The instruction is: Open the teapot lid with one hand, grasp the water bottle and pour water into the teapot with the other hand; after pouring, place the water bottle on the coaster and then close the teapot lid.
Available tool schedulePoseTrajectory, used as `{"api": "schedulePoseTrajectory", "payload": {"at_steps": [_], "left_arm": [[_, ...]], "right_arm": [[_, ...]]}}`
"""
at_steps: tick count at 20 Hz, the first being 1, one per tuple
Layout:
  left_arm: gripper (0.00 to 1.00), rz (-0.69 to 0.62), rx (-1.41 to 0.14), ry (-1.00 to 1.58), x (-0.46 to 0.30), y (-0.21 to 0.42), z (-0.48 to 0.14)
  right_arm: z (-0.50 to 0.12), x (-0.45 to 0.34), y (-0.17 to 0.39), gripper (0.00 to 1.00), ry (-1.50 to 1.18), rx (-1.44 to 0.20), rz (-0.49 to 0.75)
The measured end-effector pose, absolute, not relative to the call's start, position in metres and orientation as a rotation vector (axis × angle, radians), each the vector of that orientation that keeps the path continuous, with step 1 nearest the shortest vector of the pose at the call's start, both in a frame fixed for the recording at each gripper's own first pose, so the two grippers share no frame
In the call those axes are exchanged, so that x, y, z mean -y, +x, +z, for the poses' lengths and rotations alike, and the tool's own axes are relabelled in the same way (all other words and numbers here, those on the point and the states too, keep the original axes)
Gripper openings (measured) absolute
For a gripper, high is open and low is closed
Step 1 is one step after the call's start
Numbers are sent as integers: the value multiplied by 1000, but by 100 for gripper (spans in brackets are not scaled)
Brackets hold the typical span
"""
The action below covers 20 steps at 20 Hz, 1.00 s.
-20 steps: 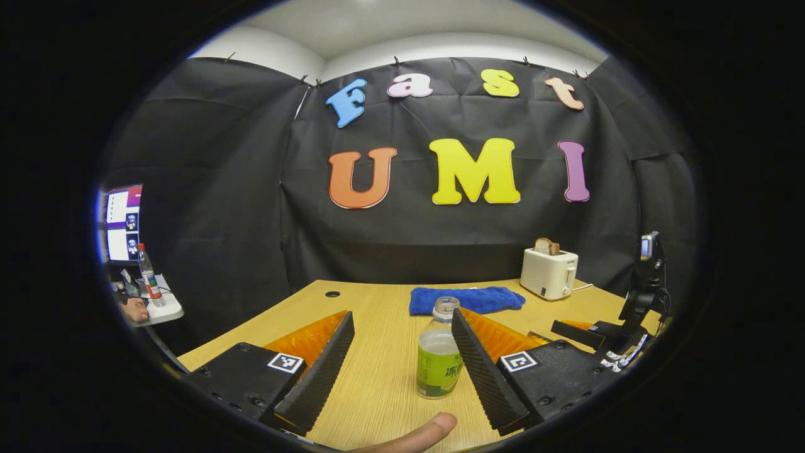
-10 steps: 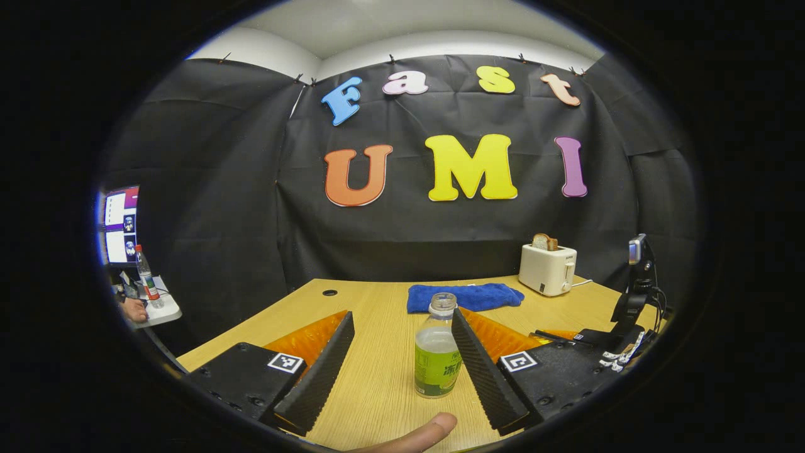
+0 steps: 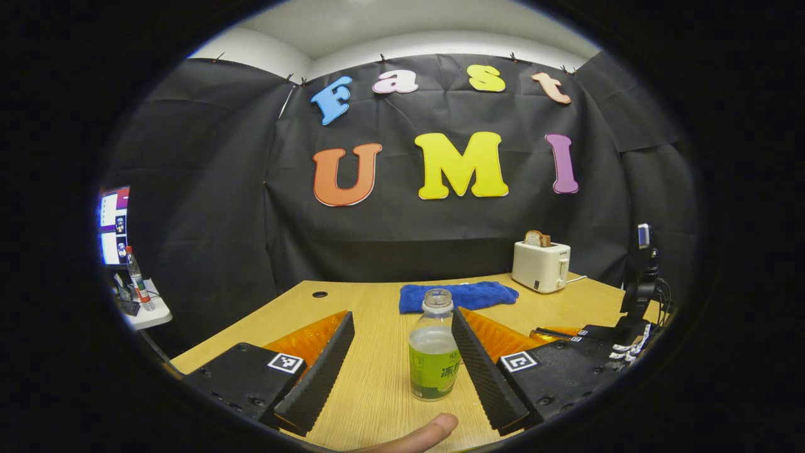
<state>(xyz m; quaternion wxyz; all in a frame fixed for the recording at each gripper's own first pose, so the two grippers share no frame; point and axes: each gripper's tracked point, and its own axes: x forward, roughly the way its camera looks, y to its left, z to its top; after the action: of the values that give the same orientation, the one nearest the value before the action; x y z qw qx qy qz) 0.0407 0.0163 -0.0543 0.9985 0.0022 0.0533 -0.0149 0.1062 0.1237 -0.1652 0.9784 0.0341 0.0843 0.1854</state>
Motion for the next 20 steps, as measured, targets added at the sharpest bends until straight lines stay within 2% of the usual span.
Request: {"api": "schedulePoseTrajectory", "payload": {"at_steps": [11,20], "left_arm": [[98,-111,-126,-4,4,46,-70],[98,-123,-146,-46,23,62,-99]], "right_arm": [[-79,-85,80,0,85,-38,329],[-54,-54,71,0,72,-2,269]]}}
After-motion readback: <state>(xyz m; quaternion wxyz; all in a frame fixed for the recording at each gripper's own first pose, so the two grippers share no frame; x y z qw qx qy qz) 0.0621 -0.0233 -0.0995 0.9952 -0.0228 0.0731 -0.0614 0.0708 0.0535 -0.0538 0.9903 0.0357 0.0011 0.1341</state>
